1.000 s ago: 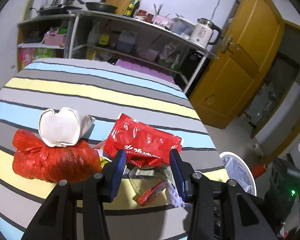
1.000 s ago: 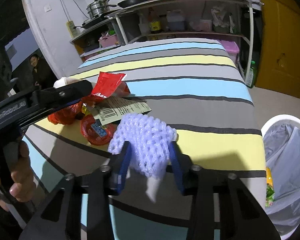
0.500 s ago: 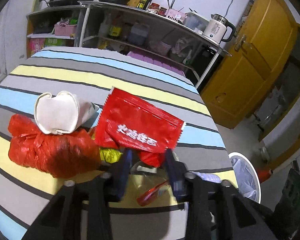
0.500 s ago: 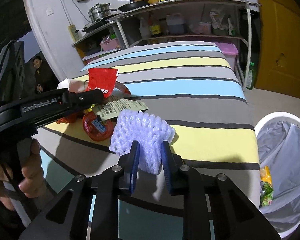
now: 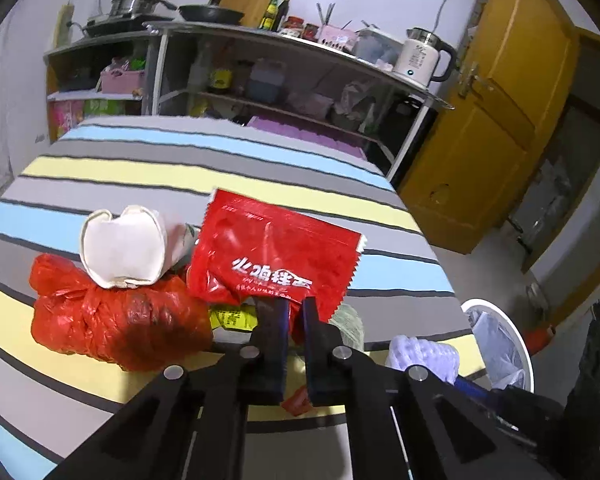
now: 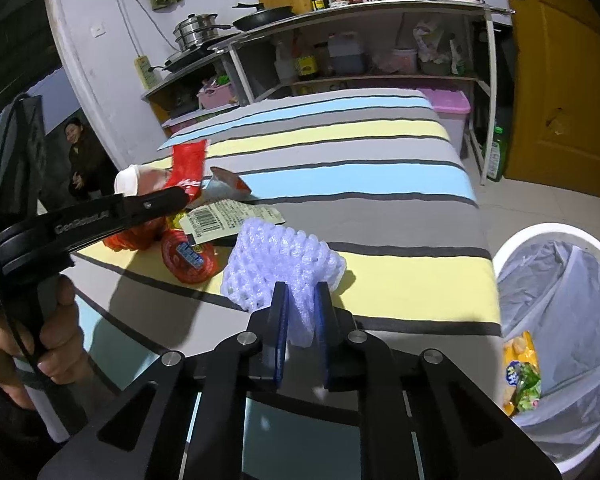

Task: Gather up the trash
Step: 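Grasp the white foam net with the right tool while the left tool grasps the red wrapper, then carry the foam net and red wrapper over the white trash bin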

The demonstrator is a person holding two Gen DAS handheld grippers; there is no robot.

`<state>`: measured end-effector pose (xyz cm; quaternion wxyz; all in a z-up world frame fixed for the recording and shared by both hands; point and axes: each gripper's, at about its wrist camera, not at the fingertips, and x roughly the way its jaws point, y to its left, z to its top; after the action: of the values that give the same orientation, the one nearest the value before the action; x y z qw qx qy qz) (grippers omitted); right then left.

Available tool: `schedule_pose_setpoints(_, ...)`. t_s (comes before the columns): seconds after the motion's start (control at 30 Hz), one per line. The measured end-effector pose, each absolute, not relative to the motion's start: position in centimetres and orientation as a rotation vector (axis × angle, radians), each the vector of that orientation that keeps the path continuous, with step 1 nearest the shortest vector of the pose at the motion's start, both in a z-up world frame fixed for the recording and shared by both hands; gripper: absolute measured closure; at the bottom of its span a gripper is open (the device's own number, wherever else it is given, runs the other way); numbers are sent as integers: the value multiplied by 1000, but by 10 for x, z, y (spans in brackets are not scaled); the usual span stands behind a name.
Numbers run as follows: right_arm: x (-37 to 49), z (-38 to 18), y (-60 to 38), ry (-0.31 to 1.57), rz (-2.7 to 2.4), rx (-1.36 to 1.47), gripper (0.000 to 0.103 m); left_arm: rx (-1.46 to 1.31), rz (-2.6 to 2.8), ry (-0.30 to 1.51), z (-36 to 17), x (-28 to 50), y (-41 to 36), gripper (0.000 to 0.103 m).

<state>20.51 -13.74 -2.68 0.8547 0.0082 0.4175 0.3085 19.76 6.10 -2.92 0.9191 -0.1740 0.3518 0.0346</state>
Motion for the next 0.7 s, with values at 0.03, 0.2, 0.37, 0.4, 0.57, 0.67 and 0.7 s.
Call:
schedule_pose_setpoints(0.03, 205, -26, -139, 874, 643, 16, 91, -350, 69, 717, -27, 195, 60, 98)
schedule_pose_setpoints(0.2, 202, -23, -146, 864, 627, 21, 93, -331, 48, 688, -15, 181, 57, 99)
schedule_pose_setpoints(0.37, 195, -12, -153, 833, 615, 27, 93, -312, 27, 653, -1, 164, 53, 99)
schedule_pose_setpoints(0.4, 193, -10, -154, 825, 613, 28, 93, -308, 23, 648, 0, 162, 53, 99)
schedule_pose_setpoints(0.57, 186, -1, -164, 802, 598, 45, 93, -292, 1, 637, 8, 153, 45, 99)
schedule_pose_setpoints(0.67, 179, 4, -170, 787, 587, 51, 93, -282, -20, 628, 13, 148, 38, 99)
schedule_pose_setpoints(0.7, 177, 7, -172, 781, 583, 53, 93, -278, -26, 625, 15, 147, 36, 99)
